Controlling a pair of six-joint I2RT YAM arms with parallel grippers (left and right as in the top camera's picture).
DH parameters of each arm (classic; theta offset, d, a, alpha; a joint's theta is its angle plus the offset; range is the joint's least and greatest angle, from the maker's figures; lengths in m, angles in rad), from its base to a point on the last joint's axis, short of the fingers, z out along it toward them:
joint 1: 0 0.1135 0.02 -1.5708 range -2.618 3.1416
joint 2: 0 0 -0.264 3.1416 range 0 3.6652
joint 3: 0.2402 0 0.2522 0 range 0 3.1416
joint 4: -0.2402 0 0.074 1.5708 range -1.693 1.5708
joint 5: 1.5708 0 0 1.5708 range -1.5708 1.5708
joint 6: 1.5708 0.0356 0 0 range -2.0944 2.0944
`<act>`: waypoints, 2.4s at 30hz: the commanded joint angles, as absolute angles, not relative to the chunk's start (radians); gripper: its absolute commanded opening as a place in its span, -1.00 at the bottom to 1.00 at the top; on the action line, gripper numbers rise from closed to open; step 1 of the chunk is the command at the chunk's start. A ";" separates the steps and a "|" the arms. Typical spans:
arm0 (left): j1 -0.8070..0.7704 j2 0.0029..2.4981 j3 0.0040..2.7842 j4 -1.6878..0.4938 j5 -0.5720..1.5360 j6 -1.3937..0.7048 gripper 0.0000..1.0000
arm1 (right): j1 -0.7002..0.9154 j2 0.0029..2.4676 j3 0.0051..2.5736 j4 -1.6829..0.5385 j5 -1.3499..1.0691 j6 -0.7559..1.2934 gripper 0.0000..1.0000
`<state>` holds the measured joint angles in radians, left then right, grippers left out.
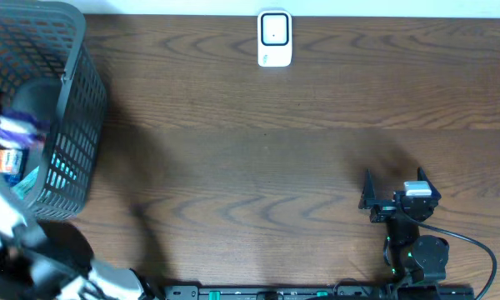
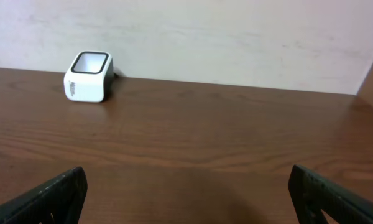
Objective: Scan the item barcode
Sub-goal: 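Reach the left gripper into the basket and grasp the purple-red pack, then carry the purple pack with the left gripper to the scanner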
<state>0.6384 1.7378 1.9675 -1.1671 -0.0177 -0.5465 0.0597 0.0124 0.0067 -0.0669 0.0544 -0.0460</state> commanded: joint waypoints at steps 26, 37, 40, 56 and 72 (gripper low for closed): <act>-0.398 1.825 2.011 -0.870 -0.241 -0.281 -0.85 | 0.051 0.008 0.005 -0.071 0.054 -0.057 0.99; -0.686 2.204 2.011 -0.870 -0.593 -0.330 -0.56 | 0.051 0.008 0.005 -0.071 0.054 -0.057 0.98; -0.722 2.215 2.011 -0.871 -0.543 -0.364 -0.35 | 0.051 0.008 0.005 -0.071 0.054 -0.057 0.98; -0.693 1.968 2.012 -0.867 -0.223 -0.364 0.35 | 0.051 0.008 0.005 -0.071 0.054 -0.057 0.99; -0.368 2.174 1.982 -0.820 0.322 -0.384 -0.42 | 0.051 0.008 0.005 -0.071 0.054 -0.057 0.99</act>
<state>-0.3801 2.0995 1.9976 -0.8467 -0.0013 -0.3805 0.0597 0.0124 0.0067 -0.0669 0.0528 -0.0460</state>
